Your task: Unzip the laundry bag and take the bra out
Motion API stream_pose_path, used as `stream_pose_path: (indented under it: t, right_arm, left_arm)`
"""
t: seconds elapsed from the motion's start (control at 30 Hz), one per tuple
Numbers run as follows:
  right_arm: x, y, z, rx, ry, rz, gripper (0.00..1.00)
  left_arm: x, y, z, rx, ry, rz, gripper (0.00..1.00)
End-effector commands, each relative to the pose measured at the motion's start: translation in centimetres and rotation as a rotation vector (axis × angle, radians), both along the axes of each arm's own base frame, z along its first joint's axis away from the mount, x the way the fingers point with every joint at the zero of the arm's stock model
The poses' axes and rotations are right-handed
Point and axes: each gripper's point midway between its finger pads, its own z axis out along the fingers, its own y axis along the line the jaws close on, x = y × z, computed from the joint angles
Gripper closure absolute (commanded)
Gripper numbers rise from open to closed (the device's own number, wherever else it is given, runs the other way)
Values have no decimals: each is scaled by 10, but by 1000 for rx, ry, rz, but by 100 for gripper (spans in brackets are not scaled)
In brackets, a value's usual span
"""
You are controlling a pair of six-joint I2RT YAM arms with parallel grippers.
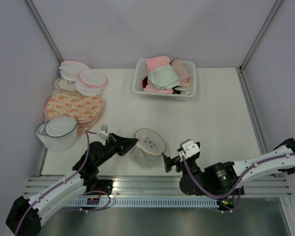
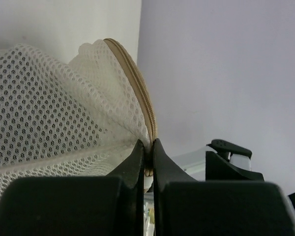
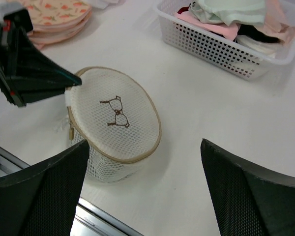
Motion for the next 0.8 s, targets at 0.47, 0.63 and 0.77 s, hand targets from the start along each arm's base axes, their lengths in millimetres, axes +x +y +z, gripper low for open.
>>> stream_pose_path:
  t: [0.47,0.63,0.77]
  right_arm:
    - [-2,89,-44,369,384,246,33]
    - [16,111,-39,442,424,317,53]
    - [13,124,-51,454,498,381,58]
  left_arm:
    - [31,29,-16,-56,64,386,98]
    - [28,25,-17,-69,74,392,98]
    - [28,26,-12,-87,68,401,98]
